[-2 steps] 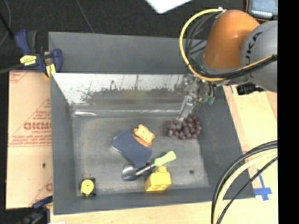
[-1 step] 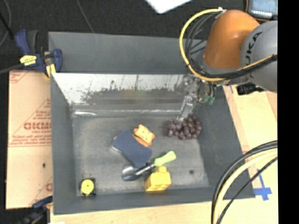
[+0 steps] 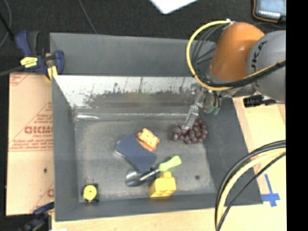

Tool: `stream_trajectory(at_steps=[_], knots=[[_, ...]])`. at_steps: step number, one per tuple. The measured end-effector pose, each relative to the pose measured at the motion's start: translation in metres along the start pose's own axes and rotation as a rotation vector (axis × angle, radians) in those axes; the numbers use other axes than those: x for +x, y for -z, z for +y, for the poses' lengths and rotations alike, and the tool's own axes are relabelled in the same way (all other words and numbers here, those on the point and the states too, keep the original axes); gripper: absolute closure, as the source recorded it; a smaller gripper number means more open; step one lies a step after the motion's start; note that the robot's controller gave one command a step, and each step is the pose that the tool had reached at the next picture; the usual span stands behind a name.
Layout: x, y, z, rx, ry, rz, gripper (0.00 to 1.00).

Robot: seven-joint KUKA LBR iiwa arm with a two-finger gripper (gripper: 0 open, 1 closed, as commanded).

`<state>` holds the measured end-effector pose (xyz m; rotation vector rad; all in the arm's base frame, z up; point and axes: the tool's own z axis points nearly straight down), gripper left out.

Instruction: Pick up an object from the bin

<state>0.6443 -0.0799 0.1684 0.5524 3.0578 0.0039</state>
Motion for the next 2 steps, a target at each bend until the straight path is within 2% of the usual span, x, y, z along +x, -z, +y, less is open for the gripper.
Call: stream_trajectory(at_steps=[1,2], knots=[[0.018,-0.06,-0.032,0.003,-0.021,0.002,0.0],[0.008,-0.098,-0.026,0.0,-0.018,-0.004,1.0]])
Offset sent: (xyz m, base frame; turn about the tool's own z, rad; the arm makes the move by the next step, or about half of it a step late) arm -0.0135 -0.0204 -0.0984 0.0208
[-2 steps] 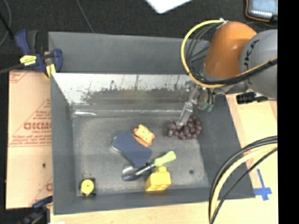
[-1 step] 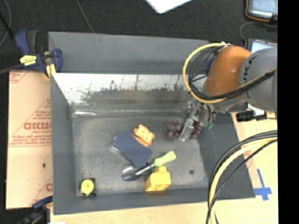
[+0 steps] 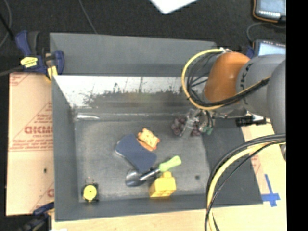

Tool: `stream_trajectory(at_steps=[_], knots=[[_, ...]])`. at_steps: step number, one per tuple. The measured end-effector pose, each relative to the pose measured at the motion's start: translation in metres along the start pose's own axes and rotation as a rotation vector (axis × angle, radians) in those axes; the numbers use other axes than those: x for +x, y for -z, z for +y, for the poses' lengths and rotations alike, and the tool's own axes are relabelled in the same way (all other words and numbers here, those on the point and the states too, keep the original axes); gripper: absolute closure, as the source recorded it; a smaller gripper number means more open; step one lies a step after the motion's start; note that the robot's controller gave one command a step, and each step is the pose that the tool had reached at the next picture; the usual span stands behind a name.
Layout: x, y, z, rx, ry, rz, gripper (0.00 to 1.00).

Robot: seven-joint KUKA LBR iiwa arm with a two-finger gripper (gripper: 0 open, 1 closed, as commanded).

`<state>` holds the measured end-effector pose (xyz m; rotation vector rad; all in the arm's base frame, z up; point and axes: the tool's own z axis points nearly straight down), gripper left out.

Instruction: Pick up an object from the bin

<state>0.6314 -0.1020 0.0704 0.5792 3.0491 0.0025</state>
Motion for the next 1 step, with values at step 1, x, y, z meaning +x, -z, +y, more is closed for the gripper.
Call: stream_trajectory(at_steps=[1], knots=[[0.0,0.0,-0.0001,0.001,0.001,0.0,1.0]])
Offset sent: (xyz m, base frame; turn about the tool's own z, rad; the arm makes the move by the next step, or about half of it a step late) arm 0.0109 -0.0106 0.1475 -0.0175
